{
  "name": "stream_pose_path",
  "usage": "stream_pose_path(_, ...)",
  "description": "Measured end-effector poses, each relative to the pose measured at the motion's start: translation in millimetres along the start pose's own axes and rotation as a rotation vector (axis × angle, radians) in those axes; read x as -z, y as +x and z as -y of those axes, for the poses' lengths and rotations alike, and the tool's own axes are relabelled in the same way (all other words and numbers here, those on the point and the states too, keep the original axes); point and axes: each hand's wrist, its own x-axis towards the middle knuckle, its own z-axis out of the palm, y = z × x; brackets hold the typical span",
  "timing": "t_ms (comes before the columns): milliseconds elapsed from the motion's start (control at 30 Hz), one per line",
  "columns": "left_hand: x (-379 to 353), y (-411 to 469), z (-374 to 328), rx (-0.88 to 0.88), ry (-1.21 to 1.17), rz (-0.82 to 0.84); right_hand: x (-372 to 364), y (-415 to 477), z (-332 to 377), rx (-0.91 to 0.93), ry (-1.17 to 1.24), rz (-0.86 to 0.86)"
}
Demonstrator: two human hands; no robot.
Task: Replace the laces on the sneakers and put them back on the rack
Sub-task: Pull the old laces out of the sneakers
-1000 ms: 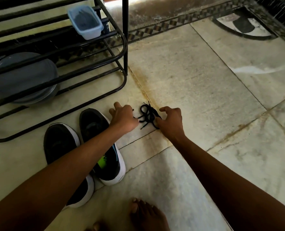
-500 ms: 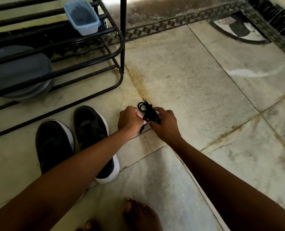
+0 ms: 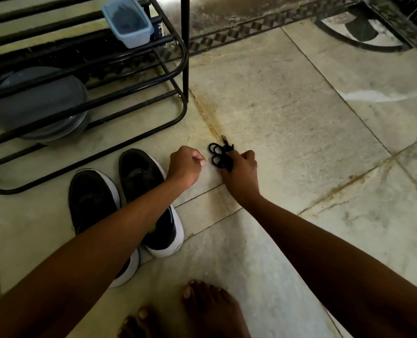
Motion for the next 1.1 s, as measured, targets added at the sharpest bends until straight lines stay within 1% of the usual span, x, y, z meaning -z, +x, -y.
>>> stream_pose_path(167,9.0,-16.3,-0.8,-0.052,0.051,0.023,7.4,2.9,2.0,0.017,0.003,-0.031)
stream_pose_path(233,13.2,-24.0,-1.1,-0.082,0.07,0.038,10.9,2.6,5.8,-0.008,-0.029,-0.022)
stream_pose_path(333,20.2,-34.2,-1.3,-0.094,0.03,0.03,18.3,-1.6,13.1,-0.022,-0.115,-0.063)
stream_pose_path(400,24.1,-39.8,-4.0,-0.083,-0.037,0.0,22.8,-5.1,17.8,-0.012,-0.091,-0.101)
stream_pose_path(467,29.7,-46.4,-6.5,-0.091,-0.107,-0.05,27.8,-8.5,26.5,0.026,0.007,-0.115)
stream_pose_path(567,44.3,-57.6,-14.1,-0.147,-0.162,-0.151,36.8,-9.5,48.7,0.142,0.171,-0.138)
stream_pose_path(667,67.4,-66.0,-26.8,-0.236,-0.236,-0.295,51.2,-6.9,79.9,0.262,0.335,-0.165)
stream_pose_path(833,120.7,-69.7,-59.0,-0.367,-0.316,-0.579,78.7,6.0,133.2,0.345,0.508,-0.23)
stream_pose_path(933,154.0,-60.1,-73.7,-0.451,-0.251,-0.661,93.9,24.6,164.6,0.365,0.522,-0.255)
stream_pose_path(1000,168.1,-45.0,-76.7,-0.488,-0.136,-0.644,100.4,38.2,182.1,0.365,0.501,-0.218)
stream_pose_path(1100,182.4,-17.9,-79.3,-0.521,0.001,-0.574,100.2,60.4,206.6,0.408,0.378,-0.131)
